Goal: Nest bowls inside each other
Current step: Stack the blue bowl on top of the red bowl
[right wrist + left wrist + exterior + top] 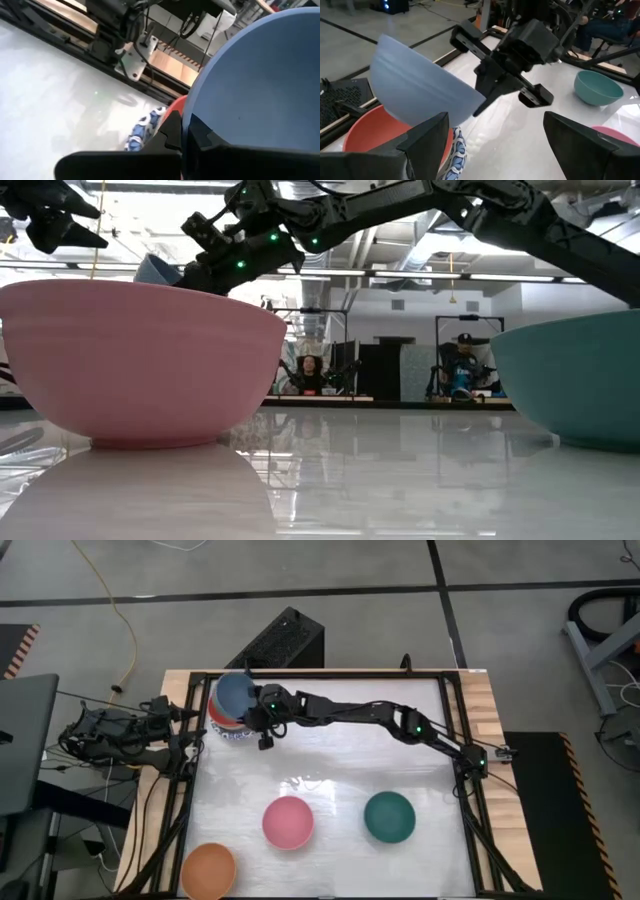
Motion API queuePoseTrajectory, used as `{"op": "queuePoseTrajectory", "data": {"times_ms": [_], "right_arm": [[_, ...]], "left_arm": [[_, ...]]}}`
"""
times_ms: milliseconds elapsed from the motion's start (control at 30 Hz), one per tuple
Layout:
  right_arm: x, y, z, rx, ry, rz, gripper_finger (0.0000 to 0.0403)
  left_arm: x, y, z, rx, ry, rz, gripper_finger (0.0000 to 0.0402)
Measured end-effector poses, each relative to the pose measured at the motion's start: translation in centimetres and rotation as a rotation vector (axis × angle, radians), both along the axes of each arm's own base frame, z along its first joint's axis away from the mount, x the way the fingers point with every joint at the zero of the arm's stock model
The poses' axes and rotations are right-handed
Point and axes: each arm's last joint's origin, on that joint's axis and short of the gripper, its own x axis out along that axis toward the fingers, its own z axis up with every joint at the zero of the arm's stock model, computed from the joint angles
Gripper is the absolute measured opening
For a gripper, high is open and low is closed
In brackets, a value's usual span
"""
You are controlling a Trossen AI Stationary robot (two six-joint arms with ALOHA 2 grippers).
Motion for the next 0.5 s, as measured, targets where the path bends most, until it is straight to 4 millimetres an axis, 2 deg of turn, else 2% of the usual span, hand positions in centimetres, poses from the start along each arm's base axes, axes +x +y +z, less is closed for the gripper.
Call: {"op": "queuePoseTrajectory", "data": {"times_ms": [300, 500], "right_arm": [[-0.4, -0.8, -0.6, 0.002, 0.057, 0.045, 0.0008], [-0.6, -1.9, -0.3, 0.004, 0.028, 0.090, 0.0008]], "left_arm": [[0.0, 0.0, 0.0, -0.001, -0.001, 0.004, 0.0314], [0.0, 0.0, 0.0, -0.001, -0.001, 0.008, 0.0314]]}}
